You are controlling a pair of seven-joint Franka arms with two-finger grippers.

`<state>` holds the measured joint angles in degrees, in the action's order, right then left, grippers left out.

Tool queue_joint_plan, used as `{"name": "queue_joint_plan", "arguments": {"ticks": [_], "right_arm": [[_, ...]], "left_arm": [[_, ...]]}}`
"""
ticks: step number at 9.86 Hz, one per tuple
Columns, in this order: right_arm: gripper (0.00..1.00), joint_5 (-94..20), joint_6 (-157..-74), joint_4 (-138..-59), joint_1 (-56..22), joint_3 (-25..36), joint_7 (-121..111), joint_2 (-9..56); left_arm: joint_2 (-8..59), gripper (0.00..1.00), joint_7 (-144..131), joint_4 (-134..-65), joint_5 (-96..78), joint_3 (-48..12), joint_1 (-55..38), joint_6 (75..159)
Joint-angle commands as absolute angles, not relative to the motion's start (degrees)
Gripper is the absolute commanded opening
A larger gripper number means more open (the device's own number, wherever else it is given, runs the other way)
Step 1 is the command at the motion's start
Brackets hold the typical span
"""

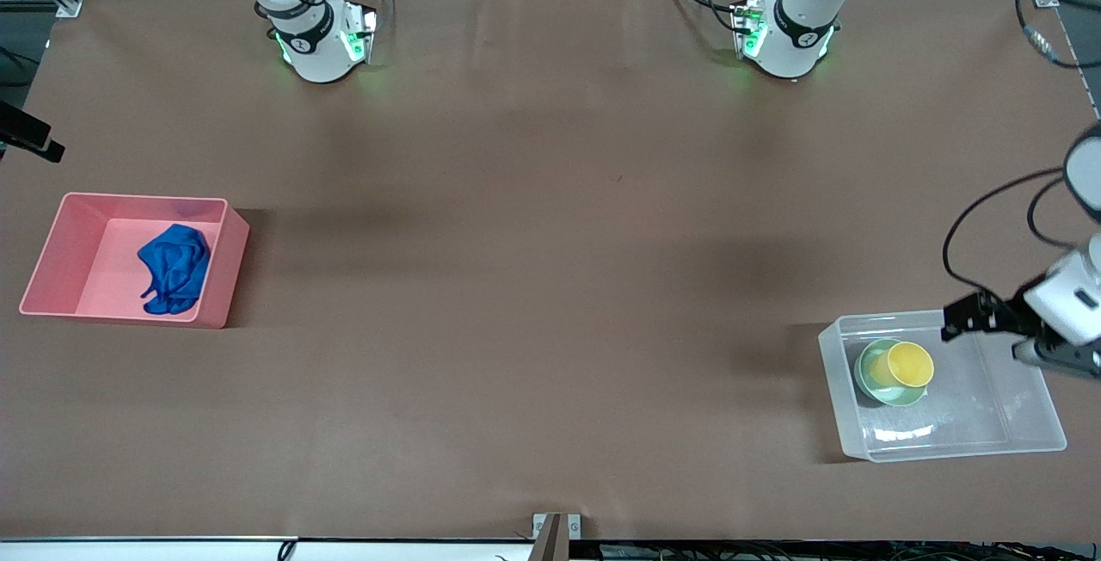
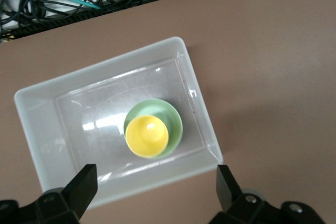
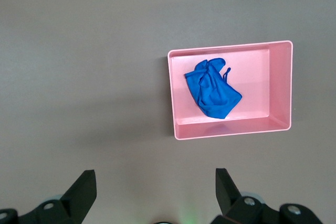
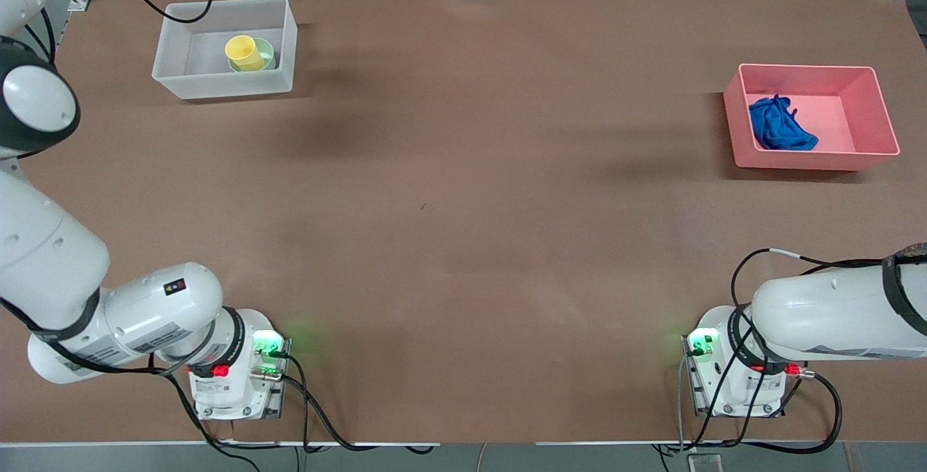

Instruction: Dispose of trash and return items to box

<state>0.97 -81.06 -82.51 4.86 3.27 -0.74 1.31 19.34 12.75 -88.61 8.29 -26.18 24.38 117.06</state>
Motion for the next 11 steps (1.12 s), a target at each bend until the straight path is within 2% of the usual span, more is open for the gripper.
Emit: {"name": "queue_joint_plan", "arguments": {"ticks": [1,3,4,6,8,9,11], "right_arm": [[1.00,0.4,-81.5,-83.2,5.0,3.1,-1.2,0.6],[1.00,0.4,-81.4,-83.3,5.2,3.0,-1.2,0.6],[1.00,0.4,-81.2,-83.3,5.1,3.0,-1.1,0.6],[1.00,0.4,-81.3,-83.2,5.1,3.0,-1.1,0.6],[1.00,0.4,-81.3,-83.2,5.1,3.0,-1.1,0.6],[1.00,0.4,-81.2,-83.2,5.0,3.0,-1.1,0.6],[1.00,0.4,-81.4,-83.1,5.1,3.0,-1.0,0.6]], "left_arm": [[8.9,1.00,10.5,-98.9,6.0,-26.9,25.1,116.0],[7.1,1.00,10.3,-93.5,2.3,-26.9,24.5,106.9],[7.1,1.00,10.0,-88.6,2.2,-25.8,20.4,101.7],[6.9,1.00,9.9,-82.4,2.1,-14.6,9.1,94.0],[3.1,1.00,9.9,-81.0,2.1,-5.0,0.6,88.3],[1.5,1.00,9.5,-81.5,2.1,-2.4,-1.9,84.8],[0.0,1.00,5.4,-83.0,2.0,-2.4,-2.2,83.6]]}}
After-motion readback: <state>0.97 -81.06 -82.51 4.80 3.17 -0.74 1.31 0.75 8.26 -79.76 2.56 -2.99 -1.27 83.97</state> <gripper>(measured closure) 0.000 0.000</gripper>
